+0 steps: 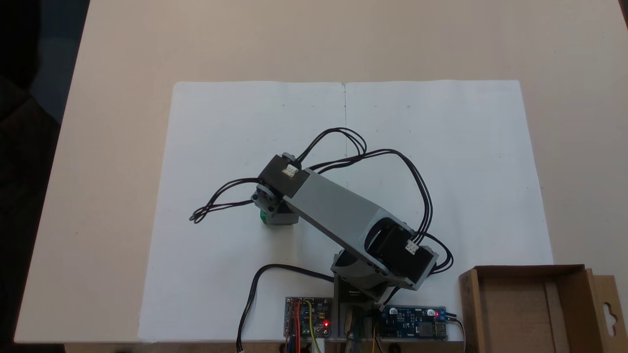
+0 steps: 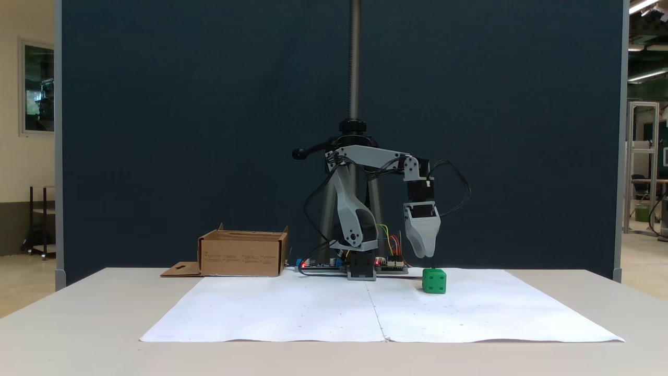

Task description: Grasp a green dice and put it in the bin.

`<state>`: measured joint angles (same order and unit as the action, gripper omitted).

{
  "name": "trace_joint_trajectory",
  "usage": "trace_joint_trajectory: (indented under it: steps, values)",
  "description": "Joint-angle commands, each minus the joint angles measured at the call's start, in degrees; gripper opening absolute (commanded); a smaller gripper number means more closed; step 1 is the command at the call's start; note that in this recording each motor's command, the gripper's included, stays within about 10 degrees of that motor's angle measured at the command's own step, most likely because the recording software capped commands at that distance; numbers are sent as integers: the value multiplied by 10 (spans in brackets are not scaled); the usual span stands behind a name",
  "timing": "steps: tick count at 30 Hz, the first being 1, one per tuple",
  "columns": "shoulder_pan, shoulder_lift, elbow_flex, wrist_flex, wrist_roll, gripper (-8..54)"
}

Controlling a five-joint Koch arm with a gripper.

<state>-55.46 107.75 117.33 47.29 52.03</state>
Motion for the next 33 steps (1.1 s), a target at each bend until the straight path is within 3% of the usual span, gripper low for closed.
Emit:
trace_joint_trajectory:
  steps: [1, 33]
  values:
    - [-13, 4, -33, 20, 64, 451]
    - [-54, -120, -38, 17, 80, 434]
